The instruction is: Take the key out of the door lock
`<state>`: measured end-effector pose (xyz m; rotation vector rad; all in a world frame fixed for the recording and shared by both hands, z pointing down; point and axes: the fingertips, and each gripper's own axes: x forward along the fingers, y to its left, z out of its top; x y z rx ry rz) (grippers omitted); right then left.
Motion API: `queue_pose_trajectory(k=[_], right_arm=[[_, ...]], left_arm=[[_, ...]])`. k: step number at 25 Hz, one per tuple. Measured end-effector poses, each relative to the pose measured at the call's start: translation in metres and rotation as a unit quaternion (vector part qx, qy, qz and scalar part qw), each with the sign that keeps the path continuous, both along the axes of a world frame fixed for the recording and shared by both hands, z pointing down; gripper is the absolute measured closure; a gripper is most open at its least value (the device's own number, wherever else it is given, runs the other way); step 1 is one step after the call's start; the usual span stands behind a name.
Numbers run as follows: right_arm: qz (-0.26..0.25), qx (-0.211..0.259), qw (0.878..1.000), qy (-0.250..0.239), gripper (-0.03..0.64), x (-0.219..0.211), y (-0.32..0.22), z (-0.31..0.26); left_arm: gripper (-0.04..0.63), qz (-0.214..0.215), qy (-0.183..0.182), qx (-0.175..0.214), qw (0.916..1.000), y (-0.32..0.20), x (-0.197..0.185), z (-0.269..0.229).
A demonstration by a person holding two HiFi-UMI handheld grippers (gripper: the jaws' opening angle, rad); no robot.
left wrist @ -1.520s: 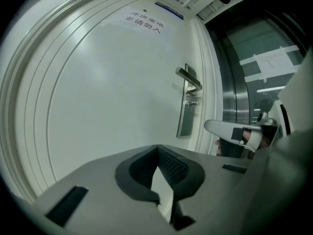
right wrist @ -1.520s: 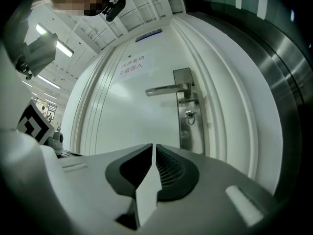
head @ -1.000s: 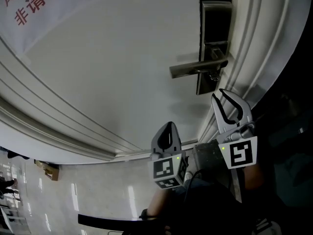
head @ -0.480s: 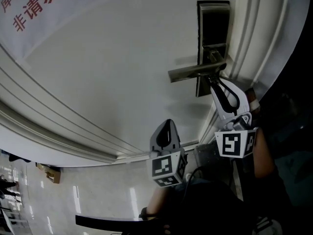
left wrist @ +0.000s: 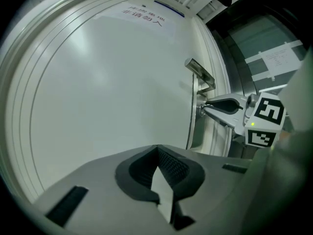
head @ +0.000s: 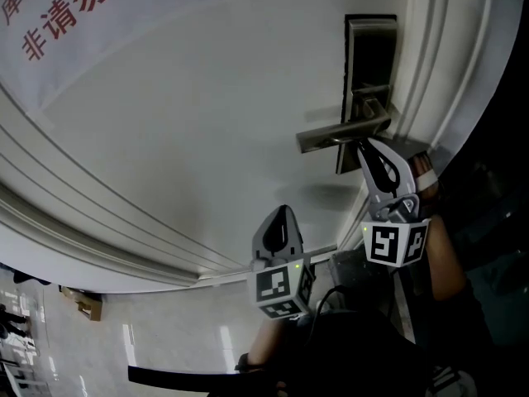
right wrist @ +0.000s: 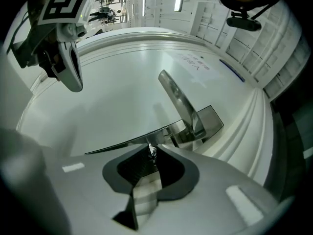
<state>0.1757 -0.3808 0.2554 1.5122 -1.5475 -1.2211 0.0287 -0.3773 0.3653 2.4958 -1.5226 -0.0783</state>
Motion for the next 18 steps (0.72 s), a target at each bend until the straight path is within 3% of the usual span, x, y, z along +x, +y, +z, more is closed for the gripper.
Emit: queue_pose_trajectory(k=[6, 18], right_arm=[[0.019, 0.01, 1.0, 0.013, 0.595, 0.0004, -0.0015, -0.0001], [0.027, 0.004, 1.0, -0.01, 0.597, 0.0011, -0.0015, -0.0001]], left_arm=[[0.595, 0.004, 0.003, -0.002, 1.0, -0.0053, -0.0039, 0.0023], [0.595, 0.013, 0.008, -0.003, 0.9999, -0.0054, -0.0055, 0.005]])
